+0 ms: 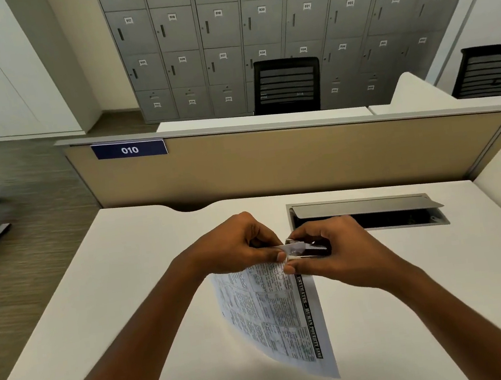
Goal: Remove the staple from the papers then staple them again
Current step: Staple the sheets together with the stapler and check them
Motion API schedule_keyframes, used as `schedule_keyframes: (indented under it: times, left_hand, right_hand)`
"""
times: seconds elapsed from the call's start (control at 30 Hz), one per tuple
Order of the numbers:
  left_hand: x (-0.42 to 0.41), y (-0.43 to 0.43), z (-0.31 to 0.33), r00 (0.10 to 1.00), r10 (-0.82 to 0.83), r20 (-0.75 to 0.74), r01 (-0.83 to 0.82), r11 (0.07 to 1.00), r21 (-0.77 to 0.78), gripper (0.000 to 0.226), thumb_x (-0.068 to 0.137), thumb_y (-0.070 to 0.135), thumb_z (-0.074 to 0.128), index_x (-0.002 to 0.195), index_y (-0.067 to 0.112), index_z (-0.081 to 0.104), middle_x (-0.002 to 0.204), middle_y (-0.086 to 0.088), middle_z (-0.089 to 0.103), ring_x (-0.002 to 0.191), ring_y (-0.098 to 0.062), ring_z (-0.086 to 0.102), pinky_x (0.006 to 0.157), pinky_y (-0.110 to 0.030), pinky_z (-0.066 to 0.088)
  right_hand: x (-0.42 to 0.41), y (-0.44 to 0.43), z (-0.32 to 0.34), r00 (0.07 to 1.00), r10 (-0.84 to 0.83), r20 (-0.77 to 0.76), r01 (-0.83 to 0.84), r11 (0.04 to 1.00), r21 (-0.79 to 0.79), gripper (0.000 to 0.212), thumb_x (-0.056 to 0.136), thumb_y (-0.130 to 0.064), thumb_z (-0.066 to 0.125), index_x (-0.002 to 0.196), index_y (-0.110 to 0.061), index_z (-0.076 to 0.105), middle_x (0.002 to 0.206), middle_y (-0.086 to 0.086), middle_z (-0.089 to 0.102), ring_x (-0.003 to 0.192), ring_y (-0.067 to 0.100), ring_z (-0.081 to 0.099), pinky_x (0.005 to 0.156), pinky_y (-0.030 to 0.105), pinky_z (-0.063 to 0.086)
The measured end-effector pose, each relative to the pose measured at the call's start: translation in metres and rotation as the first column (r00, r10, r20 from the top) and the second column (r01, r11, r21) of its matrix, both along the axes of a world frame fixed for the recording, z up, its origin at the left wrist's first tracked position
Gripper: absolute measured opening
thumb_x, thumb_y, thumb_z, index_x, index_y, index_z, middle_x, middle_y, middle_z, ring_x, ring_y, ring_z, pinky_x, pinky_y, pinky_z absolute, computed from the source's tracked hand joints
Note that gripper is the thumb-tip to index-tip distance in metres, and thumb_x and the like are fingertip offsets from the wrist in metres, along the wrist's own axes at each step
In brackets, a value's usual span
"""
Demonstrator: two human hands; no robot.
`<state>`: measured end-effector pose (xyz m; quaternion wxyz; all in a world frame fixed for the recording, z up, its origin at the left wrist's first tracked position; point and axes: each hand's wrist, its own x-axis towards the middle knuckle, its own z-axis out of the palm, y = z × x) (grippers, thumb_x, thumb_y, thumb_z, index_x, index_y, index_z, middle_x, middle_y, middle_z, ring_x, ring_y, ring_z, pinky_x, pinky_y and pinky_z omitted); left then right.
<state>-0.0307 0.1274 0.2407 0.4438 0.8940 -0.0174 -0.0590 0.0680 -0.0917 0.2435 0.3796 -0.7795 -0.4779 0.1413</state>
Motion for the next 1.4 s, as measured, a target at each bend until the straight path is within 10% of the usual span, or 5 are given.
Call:
schedule_keyframes:
  times: [0.43, 1.0, 1.4]
  left_hand:
    - [0.006, -0.006, 0.006, 0.996, -0.041, -0.079, 0.046, 0.996, 0.073, 0.018, 0.095, 0.027, 0.076, 0.106, 0.014, 0.082, 0.094, 0.0, 0.083, 0.084, -0.011, 0.077, 0.08, -0.031, 0.063]
    - [0.015, -0.007, 0.01, 0.993, -0.07, -0.096, 0.079, 0.992, 0.094, 0.016, 0.095, 0.025, 0.075, 0.106, 0.015, 0.083, 0.095, -0.001, 0.083, 0.086, -0.017, 0.077, 0.086, -0.044, 0.062]
    - [0.021, -0.01, 0.002, 0.991, -0.098, -0.096, 0.105, 0.992, 0.071, 0.016, 0.095, 0.025, 0.076, 0.104, 0.014, 0.083, 0.095, -0.002, 0.083, 0.087, -0.017, 0.078, 0.085, -0.043, 0.063]
  right_hand:
    - [0.015, 0.007, 0.022, 0.985, 0.136, 0.105, -0.101, 0.952, -0.287, 0.041, 0.071, -0.057, 0.082, 0.096, -0.026, 0.078, 0.073, -0.015, 0.071, 0.069, -0.001, 0.066, 0.055, 0.016, 0.049]
    - [0.027, 0.007, 0.02, 0.976, 0.202, 0.084, -0.17, 0.943, -0.287, 0.041, 0.072, -0.062, 0.077, 0.092, -0.027, 0.078, 0.07, -0.001, 0.071, 0.061, 0.015, 0.059, 0.054, 0.036, 0.05]
    - [0.032, 0.004, 0.011, 0.98, 0.199, 0.022, -0.189, 0.953, -0.237, 0.022, 0.075, -0.051, 0.083, 0.078, -0.031, 0.076, 0.062, -0.01, 0.067, 0.053, 0.005, 0.055, 0.049, 0.021, 0.042]
